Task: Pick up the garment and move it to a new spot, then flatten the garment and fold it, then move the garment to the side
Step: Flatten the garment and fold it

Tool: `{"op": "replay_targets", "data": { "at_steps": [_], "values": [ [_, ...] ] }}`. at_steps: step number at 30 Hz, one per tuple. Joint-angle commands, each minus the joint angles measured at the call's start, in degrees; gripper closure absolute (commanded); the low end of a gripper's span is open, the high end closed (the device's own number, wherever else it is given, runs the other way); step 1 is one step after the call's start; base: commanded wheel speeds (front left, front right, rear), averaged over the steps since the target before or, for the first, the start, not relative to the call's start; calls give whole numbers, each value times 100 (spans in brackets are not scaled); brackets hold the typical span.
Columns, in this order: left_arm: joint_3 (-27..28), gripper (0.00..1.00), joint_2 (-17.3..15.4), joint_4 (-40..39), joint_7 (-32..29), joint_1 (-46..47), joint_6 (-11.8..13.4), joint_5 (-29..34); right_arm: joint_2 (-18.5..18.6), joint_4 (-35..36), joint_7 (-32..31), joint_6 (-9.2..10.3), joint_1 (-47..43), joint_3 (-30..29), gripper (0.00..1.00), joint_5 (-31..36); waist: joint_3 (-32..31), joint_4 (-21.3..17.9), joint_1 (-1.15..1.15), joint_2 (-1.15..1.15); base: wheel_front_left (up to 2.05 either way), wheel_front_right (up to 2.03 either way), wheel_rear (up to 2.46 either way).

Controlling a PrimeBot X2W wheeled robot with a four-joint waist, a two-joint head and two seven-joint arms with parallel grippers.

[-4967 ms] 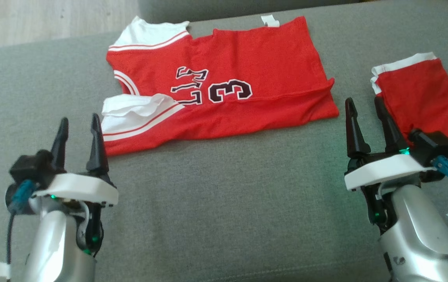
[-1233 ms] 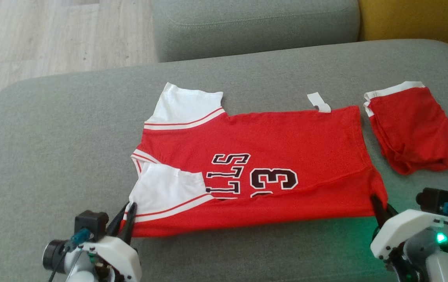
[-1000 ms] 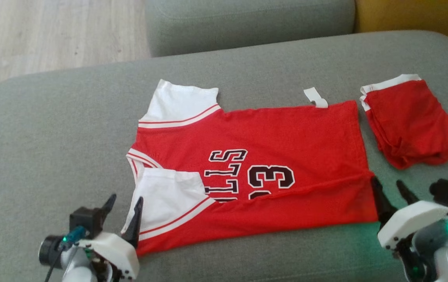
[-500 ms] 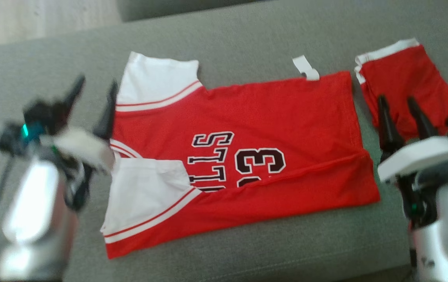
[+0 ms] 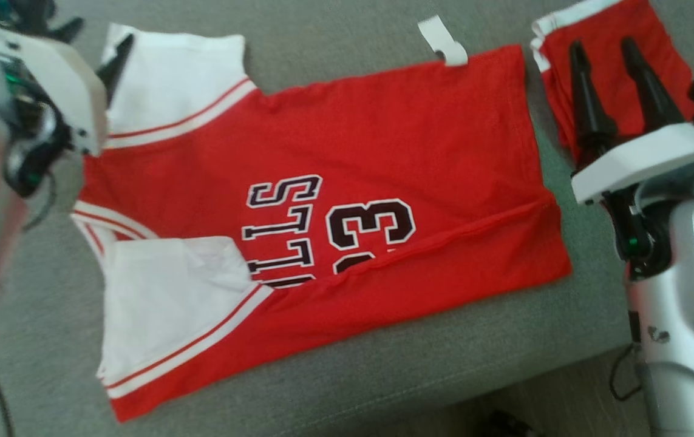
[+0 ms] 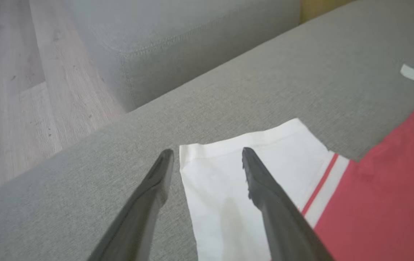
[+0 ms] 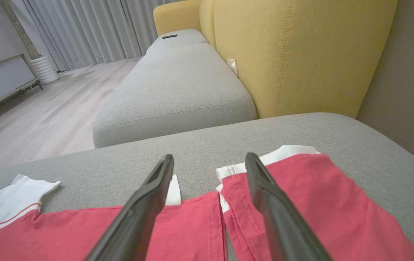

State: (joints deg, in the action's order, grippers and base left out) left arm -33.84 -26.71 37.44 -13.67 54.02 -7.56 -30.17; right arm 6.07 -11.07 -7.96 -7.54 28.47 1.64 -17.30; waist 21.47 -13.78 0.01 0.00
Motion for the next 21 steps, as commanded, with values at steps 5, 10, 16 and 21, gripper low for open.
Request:
{"op": "replay_targets", "data": {
  "at_steps": [5, 10, 16, 21],
  "values": [
    [-340, 0, -533, 199, -178, 720, 9, -442, -3, 122, 141, 5, 268, 273, 0, -100, 398, -291, -1, 0, 0, 0, 0],
    [-724, 0, -683, 649, -224, 1056, 8, -549, -40, 101, 219, 5, 345, 430, 0, -147, 576, -403, -1, 0, 0, 0, 0],
    [-949, 0, -699, 1267, -357, 1322, 8, -642, -38, 168, 243, 5, 401, 544, 0, -183, 717, -505, -1, 0, 0, 0, 0],
    [-1227, 0, -579, 1322, -671, 1340, 8, -1063, 4, 196, 243, 5, 396, 543, 0, -165, 750, -515, -1, 0, 0, 0, 0]
  ]
}}
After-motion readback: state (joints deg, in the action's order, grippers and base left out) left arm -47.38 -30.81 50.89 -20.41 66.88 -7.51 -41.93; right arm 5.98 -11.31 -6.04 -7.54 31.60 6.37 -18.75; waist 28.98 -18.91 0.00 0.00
